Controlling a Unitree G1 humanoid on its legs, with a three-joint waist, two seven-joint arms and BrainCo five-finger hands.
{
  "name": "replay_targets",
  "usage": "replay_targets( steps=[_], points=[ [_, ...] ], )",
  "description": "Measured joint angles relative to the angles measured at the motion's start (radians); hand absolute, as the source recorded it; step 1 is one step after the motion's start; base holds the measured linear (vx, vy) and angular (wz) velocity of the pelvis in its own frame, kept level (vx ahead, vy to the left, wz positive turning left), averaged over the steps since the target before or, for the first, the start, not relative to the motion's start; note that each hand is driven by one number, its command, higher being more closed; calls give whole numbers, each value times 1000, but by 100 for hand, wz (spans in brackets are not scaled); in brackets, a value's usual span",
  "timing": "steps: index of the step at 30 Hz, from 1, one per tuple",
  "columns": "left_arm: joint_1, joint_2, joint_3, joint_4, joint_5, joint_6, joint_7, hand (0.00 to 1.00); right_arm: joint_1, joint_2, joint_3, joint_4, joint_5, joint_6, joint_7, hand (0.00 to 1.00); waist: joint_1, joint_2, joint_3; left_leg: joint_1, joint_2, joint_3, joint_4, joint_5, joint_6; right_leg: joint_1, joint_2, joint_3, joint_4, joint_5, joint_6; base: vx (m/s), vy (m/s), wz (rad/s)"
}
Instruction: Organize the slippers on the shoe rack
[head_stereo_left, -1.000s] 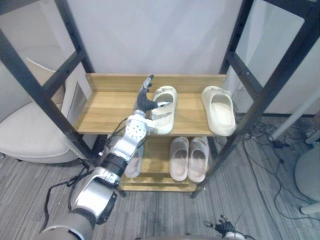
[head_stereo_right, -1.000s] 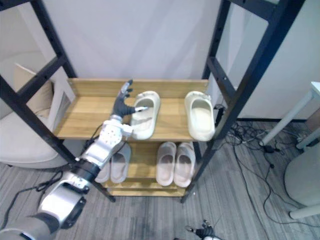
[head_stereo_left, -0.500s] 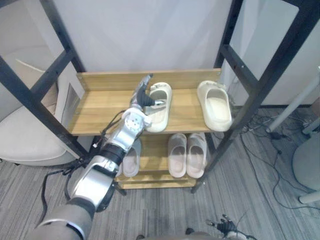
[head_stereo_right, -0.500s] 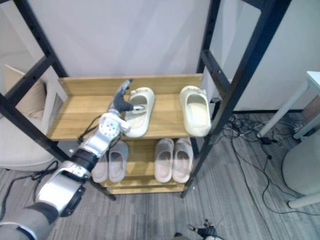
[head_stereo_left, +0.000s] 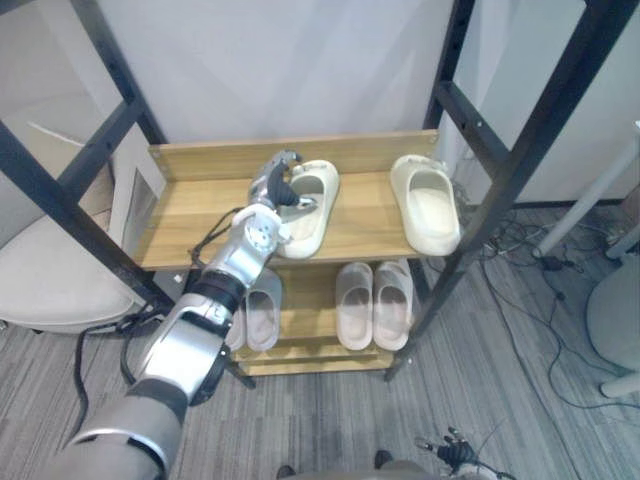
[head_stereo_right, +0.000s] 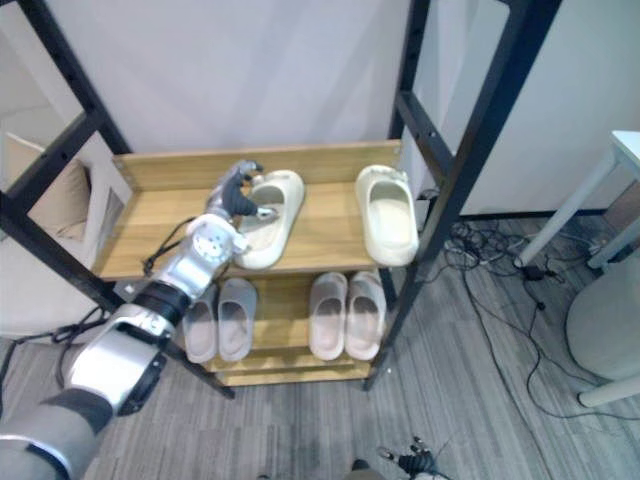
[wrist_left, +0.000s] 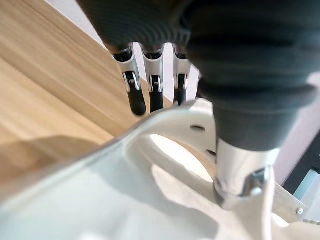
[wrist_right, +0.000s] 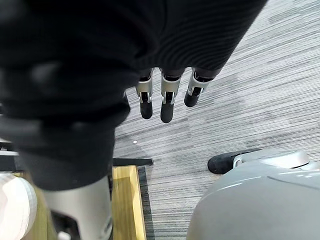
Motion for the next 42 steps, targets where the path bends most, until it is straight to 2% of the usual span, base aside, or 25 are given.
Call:
replay_targets(
  steps=[5,17,25,35,36,42],
  points=[
    [-29,2,1,20,0,11,13,100,-1,0,0,0,28,0,0,0,-14,4,2,0,0,4,-6,0,0,-1,2,3,-6,1,0,5,-3,-1],
    [-38,-7,0,20,-4,12,24,100,-2,0,0,-1,28,0,0,0,-22,5,3,4,-4,16,-9,-1,0,4,0,22,-17,10,-6,6,-12,-5],
    [-37,-61,-11,19,-23,12,26,100,-2,-1,0,-2,28,1,-1,0,-24,8,5,16,-5,19,-10,-1,1,8,-1,27,-21,15,-2,-44,-15,-2],
    [-38,-111,-20,10,-22,23,68,100,0,9,-42,-6,29,2,-9,0,-34,17,10,19,0,41,-10,-3,-1,11,3,51,-30,22,-2,-9,-16,-6],
    [-38,-119,-19,9,-22,29,72,0,1,9,-44,-11,29,2,-11,0,-31,18,10,19,1,58,-10,-6,1,-3,6,72,-20,22,-2,-31,-9,-25],
    [-41,-150,-7,1,-22,40,70,0,30,35,-104,-48,30,2,-16,0,-30,19,11,16,0,98,5,-21,9,-34,3,112,6,19,8,-34,-11,-23]
  ],
)
